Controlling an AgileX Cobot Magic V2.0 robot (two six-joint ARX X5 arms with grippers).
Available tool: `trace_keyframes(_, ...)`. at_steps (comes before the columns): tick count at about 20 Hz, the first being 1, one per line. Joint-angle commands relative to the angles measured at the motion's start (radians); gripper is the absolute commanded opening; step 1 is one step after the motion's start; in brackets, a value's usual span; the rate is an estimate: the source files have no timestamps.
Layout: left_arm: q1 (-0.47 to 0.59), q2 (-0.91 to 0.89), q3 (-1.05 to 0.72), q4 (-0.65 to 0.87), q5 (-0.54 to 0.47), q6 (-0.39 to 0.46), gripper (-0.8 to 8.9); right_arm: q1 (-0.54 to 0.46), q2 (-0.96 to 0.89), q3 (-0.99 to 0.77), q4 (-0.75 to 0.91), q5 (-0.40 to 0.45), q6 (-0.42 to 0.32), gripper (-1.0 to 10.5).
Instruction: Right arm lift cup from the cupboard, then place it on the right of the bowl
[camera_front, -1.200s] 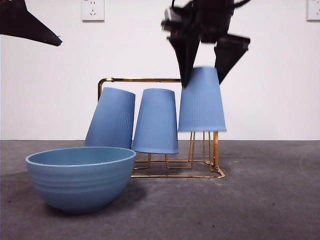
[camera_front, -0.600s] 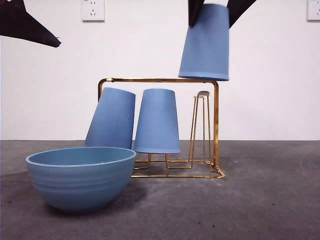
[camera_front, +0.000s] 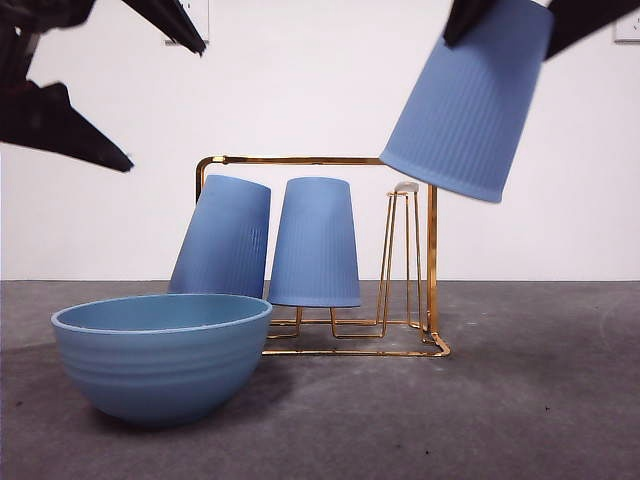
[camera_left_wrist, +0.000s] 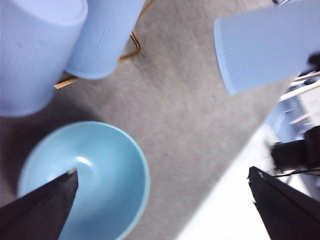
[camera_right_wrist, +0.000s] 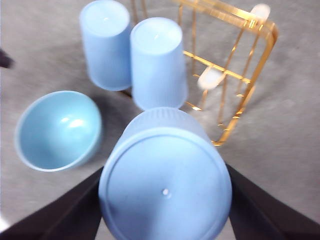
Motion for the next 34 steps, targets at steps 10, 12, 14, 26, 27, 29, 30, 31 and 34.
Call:
trace_keyframes(10,-0.037,0.168,-0.005,0.064,0.318,-0.185,5.57,0.006,-0.189,-0.610,0.857,-0.344,0.492,1.9)
trace_keyframes(12,-0.047,0.192,-0.005,0.100,0.367,-0.215,5.56,0.008,-0.171,-0.663,0.985,-0.345,0.553,1.9)
trace_keyframes(14,-0.059,0.212,-0.005,0.136,0.398,-0.241,5.57,0.008,-0.135,-0.686,1.053,-0.353,0.575,1.9)
trace_keyframes(26,-0.096,0.250,-0.005,0.308,0.412,-0.384,2.66,0.053,0.179,-0.688,1.436,-0.377,0.670,1.9)
trace_keyframes(27,-0.096,0.250,-0.005,0.308,0.411,-0.384,1.54,0.053,0.185,-0.688,1.439,-0.377,0.670,1.9)
trace_keyframes(29,-0.096,0.250,-0.005,0.307,0.407,-0.384,0.08,0.053,0.188,-0.688,1.443,-0.378,0.669,1.9)
trace_keyframes(30,-0.096,0.250,-0.005,0.307,0.407,-0.383,0.05,0.053,0.188,-0.688,1.443,-0.377,0.669,1.9)
trace_keyframes(31,-0.096,0.250,-0.005,0.307,0.408,-0.384,0.05,0.053,0.188,-0.688,1.442,-0.377,0.669,1.9)
trace_keyframes(34,-0.100,0.250,-0.005,0.305,0.409,-0.386,0.05,0.053,0.188,-0.688,1.434,-0.378,0.666,3.9)
